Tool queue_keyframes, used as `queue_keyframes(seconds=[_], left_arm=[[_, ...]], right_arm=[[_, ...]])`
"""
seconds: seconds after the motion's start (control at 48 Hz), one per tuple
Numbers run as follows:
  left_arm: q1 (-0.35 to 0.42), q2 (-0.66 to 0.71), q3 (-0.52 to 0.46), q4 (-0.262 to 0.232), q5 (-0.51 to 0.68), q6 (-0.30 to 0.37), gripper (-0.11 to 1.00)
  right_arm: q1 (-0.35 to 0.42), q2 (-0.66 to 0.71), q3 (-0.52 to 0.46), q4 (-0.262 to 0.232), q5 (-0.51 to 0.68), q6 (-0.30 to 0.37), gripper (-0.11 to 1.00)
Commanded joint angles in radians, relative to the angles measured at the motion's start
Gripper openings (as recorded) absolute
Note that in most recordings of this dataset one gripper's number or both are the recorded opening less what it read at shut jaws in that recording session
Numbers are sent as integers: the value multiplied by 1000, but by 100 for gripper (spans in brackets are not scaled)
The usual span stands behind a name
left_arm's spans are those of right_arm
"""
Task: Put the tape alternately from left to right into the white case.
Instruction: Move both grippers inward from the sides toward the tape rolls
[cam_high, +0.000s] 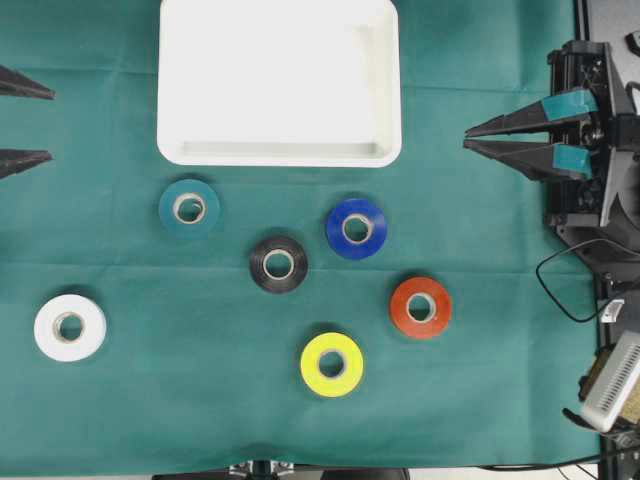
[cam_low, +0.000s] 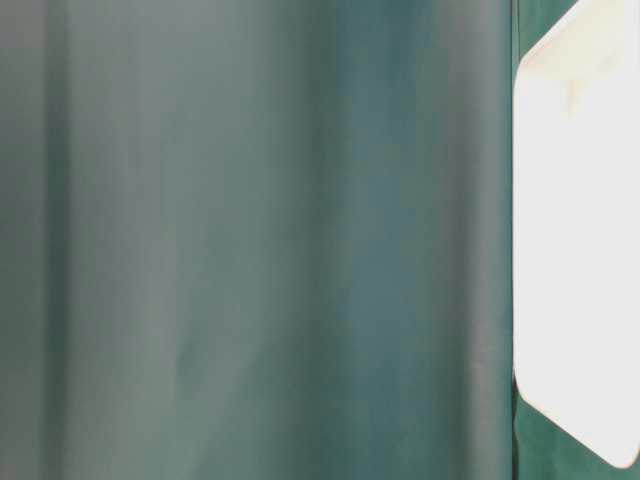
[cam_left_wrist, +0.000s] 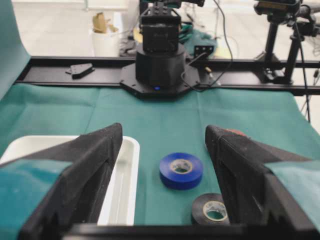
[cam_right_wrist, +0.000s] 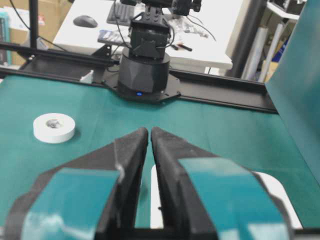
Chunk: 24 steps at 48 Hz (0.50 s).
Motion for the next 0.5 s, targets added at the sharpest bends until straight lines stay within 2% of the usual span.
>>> queue_keyframes(seconds=[0.0,0.042,0.125,0.229,0.312,0.479], left_arm=[[-15,0,-9,-20,-15,-3,24],[-18,-3,-8,-20,-15,-3,22],[-31,-8,-6,-20,-15,-3,5],[-57,-3,-6,-20,-15,-3,-6],[-72,5,-9,-20,-15,-5,-10],[-78,23,-12,-20,-17,-2,-10]], right_arm=[[-8,5,-11,-2,-12,0,24],[-8,5,-3,-2,-17,2,22],[-8,-3,2,-2,-15,0,5],[-8,-11,0,-2,-8,2,-5],[-8,-11,0,-2,0,2,-6],[-8,-3,-6,-2,0,2,-6]])
